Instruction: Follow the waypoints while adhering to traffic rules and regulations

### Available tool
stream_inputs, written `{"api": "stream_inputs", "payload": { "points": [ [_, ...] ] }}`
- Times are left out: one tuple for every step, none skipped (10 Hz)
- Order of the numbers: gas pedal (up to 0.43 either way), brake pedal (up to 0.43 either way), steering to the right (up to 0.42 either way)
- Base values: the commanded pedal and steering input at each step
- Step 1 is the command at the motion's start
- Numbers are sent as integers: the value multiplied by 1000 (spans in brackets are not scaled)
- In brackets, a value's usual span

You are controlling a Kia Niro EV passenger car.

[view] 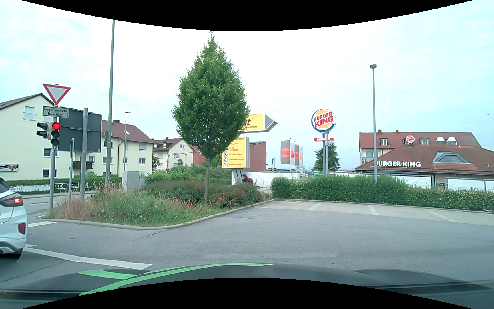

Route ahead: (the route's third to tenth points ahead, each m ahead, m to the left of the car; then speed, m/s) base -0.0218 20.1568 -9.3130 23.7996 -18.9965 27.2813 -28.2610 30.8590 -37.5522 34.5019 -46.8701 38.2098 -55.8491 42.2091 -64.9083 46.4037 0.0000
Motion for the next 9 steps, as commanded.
{"api": "stream_inputs", "payload": {
  "points": [
    [0, 116, -359],
    [0, 116, -359],
    [0, 122, -360],
    [0, 122, -359],
    [0, 122, -359],
    [0, 122, -360],
    [0, 122, -359],
    [0, 122, -359],
    [0, 122, -359]
  ]
}}
